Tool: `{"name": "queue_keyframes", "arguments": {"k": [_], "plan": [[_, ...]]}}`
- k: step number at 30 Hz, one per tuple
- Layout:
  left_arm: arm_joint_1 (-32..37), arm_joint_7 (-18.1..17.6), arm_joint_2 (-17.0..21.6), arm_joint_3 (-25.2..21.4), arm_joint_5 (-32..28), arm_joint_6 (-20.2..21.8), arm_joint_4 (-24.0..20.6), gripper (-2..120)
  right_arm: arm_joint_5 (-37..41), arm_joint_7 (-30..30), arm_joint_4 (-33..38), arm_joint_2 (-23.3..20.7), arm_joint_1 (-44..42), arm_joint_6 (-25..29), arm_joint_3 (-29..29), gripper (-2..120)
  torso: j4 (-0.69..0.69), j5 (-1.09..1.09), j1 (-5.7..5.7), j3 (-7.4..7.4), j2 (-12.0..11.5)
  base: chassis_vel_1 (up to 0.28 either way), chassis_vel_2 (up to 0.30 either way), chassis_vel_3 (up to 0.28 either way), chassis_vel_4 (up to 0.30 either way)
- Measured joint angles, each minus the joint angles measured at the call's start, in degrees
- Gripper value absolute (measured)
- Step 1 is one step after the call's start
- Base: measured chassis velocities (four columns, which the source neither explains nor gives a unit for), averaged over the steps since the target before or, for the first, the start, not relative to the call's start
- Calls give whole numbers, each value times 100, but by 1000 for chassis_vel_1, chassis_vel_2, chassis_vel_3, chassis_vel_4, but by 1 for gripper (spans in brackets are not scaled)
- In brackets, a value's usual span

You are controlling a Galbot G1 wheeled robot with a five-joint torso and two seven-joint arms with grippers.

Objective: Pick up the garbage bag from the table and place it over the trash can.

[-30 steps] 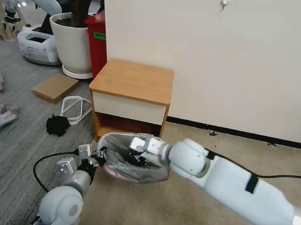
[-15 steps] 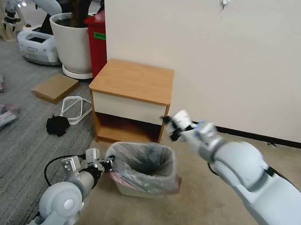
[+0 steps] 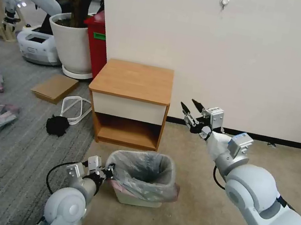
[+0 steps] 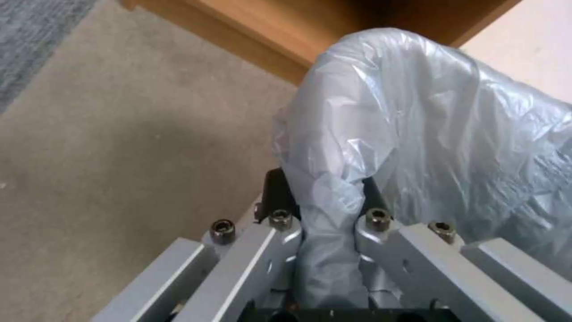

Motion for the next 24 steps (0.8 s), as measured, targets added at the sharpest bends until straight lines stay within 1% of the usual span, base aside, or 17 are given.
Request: {"name": "queue_keyframes", "arguments": {"k": [2, 3, 4, 5, 6, 8, 9, 10, 13, 15, 16, 18, 19, 20, 22, 23, 24], "plan": [[93, 24, 4, -13, 81, -8, 0, 6, -2, 2, 4, 45, -18, 29, 21, 68, 0, 0, 0, 0, 0, 0, 0, 0, 0], [110, 27, 2, -18, 98, -10, -1, 6, -3, 2, 6, 52, -24, 32, 25, 69, 0, 0, 0, 0, 0, 0, 0, 0, 0], [142, 30, -4, -27, 130, -14, -3, 6, -5, 2, 10, 70, -45, 38, 40, 74, 0, 0, 0, 0, 0, 0, 0, 0, 0], [142, 30, -4, -27, 130, -14, -3, 6, -5, 2, 10, 70, -45, 38, 40, 74, 0, 0, 0, 0, 0, 0, 0, 0, 0], [175, 35, -7, -31, 177, -14, -5, 6, -11, 1, 12, 94, -82, 55, 59, 82, 0, 0, 0, 0, 0, 0, 0, 0, 0], [191, 39, -8, -34, 237, -16, 2, 6, -18, -2, 12, 113, -130, 103, 78, 91, -1, 0, 0, 0, 0, 0, 0, 0, 0], [191, 39, -8, -34, 237, -16, 2, 6, -18, -2, 12, 113, -130, 103, 78, 91, -1, 0, 0, 0, 0, 0, 0, 0, 0], [192, 41, -8, -37, 257, -18, 11, 6, -20, -6, 12, 119, -147, 115, 91, 97, 0, 0, 0, 0, 0, 0, 0, 0, 0], [191, 42, -8, -38, 270, -19, 17, 6, -28, -15, 12, 119, -164, 123, 102, 102, 0, 0, 0, 0, 0, 0, 0, 0, 0], [191, 42, -14, -44, 300, -10, 27, 10, -33, -27, 12, 122, -184, 128, 123, 109, -1, 0, 0, 0, 0, 0, 0, 0, 0], [191, 42, -14, -44, 300, -10, 27, 10, -33, -27, 12, 122, -184, 128, 123, 109, -1, 0, 0, 0, 0, 0, 0, 0, 0], [203, 40, -14, -50, 305, 8, 27, 18, -34, -30, 12, 125, -184, 128, 134, 111, -1, 0, 0, 0, 0, 0, 0, 0, 0], [203, 40, -14, -50, 305, 8, 27, 18, -34, -30, 12, 125, -184, 128, 134, 111, -1, 0, 0, 0, 0, 0, 0, 0, 0], [221, 31, -12, -56, 307, 24, 18, 25, -34, -34, 8, 129, -185, 132, 139, 113, -1, 0, 0, 0, 0, 0, 0, 0, 0], [243, 22, -7, -68, 307, 65, -9, 33, -34, -37, 4, 135, -189, 135, 149, 114, -1, 0, 0, 0, 0, 0, 0, 0, 0], [269, 12, -6, -84, 306, 99, -48, 39, -34, -40, 4, 147, -200, 135, 164, 114, -1, 0, 0, 0, 0, 0, 0, 0, 0], [269, 12, -6, -84, 306, 99, -48, 39, -34, -40, 4, 147, -200, 135, 164, 114, -1, 0, 0, 0, 0, 0, 0, 0, 0]]}}
